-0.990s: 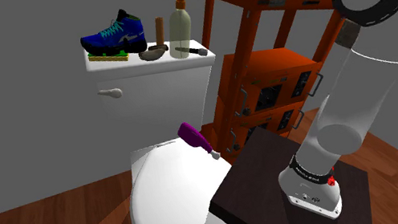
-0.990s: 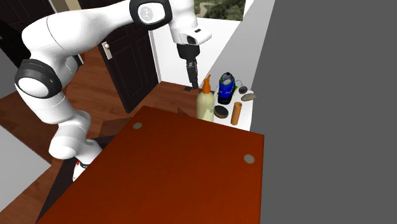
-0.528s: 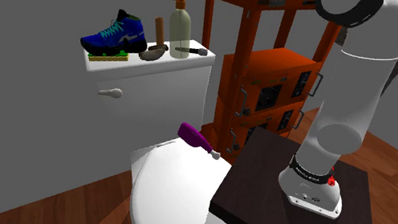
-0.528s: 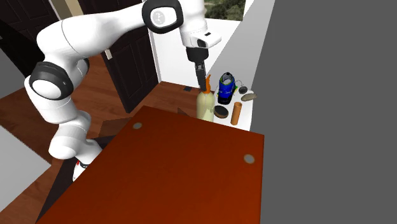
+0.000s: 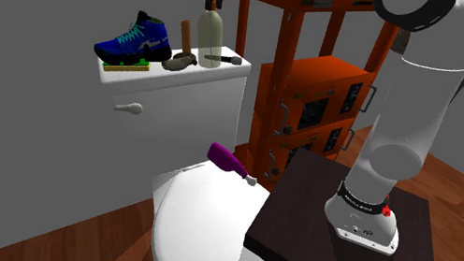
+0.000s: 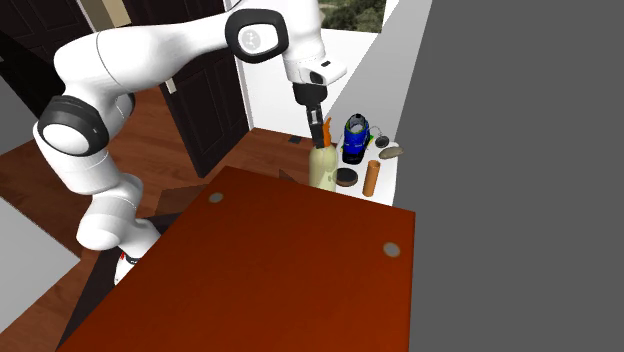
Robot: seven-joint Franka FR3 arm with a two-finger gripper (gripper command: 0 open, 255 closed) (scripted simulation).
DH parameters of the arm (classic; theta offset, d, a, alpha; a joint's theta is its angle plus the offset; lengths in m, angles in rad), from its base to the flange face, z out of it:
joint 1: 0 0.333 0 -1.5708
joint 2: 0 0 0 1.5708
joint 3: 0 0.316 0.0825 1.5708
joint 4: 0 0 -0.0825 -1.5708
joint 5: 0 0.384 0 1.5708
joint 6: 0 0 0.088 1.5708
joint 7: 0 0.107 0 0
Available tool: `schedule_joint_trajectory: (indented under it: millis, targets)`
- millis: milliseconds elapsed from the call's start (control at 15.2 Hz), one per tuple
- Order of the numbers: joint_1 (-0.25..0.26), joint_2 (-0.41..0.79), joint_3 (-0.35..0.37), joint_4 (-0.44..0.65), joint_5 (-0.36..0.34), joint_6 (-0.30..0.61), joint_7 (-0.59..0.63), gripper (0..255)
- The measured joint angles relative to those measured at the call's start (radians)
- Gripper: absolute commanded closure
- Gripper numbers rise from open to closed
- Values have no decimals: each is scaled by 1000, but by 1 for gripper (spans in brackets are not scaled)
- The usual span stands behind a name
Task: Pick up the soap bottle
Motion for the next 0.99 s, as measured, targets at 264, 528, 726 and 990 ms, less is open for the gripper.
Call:
schedule_joint_trajectory:
  millis: [264,528,726,990]
  targets:
    - [0,-2,0,-3,0,2,0,255]
    - [0,13,0,32,1,-20,0,255]
    - [0,44,1,114,3,-71,-1,255]
    - [-3,93,-1,247,6,-155,-5,255]
